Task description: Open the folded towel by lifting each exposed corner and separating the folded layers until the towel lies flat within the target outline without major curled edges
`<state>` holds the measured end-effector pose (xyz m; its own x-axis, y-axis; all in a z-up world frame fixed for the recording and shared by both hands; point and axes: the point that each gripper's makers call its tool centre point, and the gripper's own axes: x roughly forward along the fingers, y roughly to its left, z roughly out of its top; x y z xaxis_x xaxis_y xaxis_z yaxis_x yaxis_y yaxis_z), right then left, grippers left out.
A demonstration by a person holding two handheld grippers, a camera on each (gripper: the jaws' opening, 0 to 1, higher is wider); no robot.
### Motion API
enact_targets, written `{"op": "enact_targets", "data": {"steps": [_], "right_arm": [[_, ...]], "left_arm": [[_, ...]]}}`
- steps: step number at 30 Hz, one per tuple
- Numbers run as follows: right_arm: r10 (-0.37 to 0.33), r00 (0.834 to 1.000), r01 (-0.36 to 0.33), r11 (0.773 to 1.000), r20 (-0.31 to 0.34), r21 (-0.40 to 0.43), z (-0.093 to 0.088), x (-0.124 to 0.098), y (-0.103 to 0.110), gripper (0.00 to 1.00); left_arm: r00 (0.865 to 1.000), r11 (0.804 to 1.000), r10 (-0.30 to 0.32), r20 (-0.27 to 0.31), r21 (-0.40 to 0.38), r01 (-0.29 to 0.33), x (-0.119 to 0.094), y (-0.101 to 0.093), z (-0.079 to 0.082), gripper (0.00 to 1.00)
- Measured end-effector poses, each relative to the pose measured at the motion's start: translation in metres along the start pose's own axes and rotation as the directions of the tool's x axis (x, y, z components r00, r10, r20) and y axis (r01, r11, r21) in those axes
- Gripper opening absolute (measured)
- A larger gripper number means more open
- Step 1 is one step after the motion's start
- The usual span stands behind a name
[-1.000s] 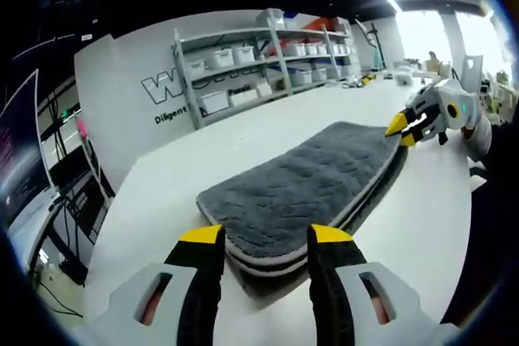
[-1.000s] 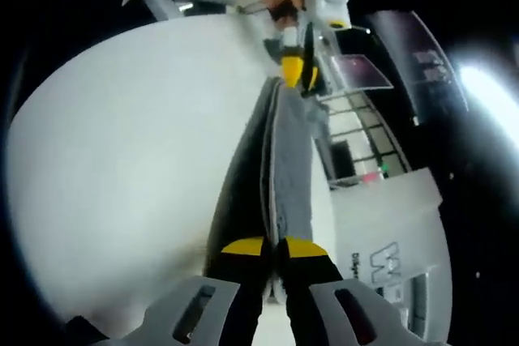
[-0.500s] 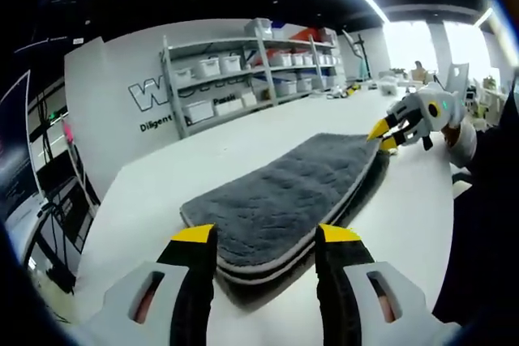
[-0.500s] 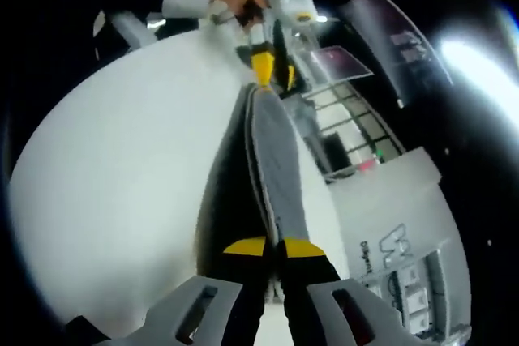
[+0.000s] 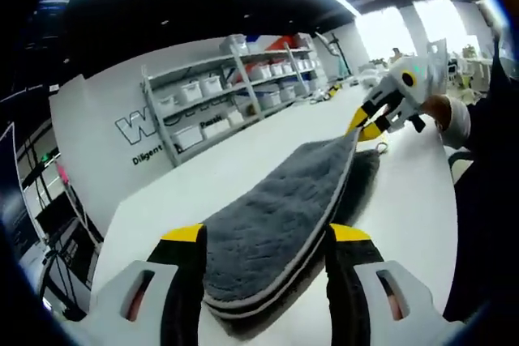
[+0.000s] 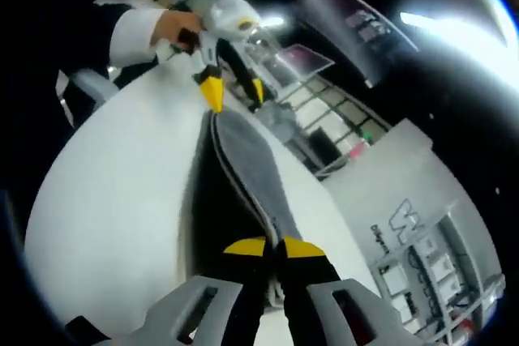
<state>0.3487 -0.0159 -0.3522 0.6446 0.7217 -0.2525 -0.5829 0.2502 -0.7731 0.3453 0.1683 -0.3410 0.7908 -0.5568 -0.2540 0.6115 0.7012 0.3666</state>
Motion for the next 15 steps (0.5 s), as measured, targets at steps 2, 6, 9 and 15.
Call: {"op": "enact_targets", "data": {"steps": [2, 6, 9, 15], "right_arm": [[-0.006, 1.000, 0.006, 1.000, 0.000, -0.001, 0.002, 0.001, -0.003, 0.00], [-0.020, 1.000, 0.020, 1.000, 0.005, 0.009, 0.006, 0.002, -0.008, 0.00], [-0.022, 1.000, 0.022, 0.999, 0.011, 0.028, 0.007, 0.001, -0.010, 0.00], [-0.033, 0.999, 0.032, 0.998, 0.023, 0.062, 0.010, -0.003, -0.013, 0.01]], "left_arm": [[1.000, 1.000, -0.019, 0.001, -0.004, 0.019, 0.003, -0.004, 0.000, 0.59], [1.000, 1.000, -0.023, -0.001, 0.018, 0.023, 0.008, -0.009, 0.001, 0.59], [0.999, 0.999, -0.039, 0.006, 0.030, 0.039, 0.011, -0.015, 0.003, 0.59], [0.998, 0.993, -0.056, -0.007, 0.108, 0.057, 0.018, -0.023, 0.001, 0.59]]}}
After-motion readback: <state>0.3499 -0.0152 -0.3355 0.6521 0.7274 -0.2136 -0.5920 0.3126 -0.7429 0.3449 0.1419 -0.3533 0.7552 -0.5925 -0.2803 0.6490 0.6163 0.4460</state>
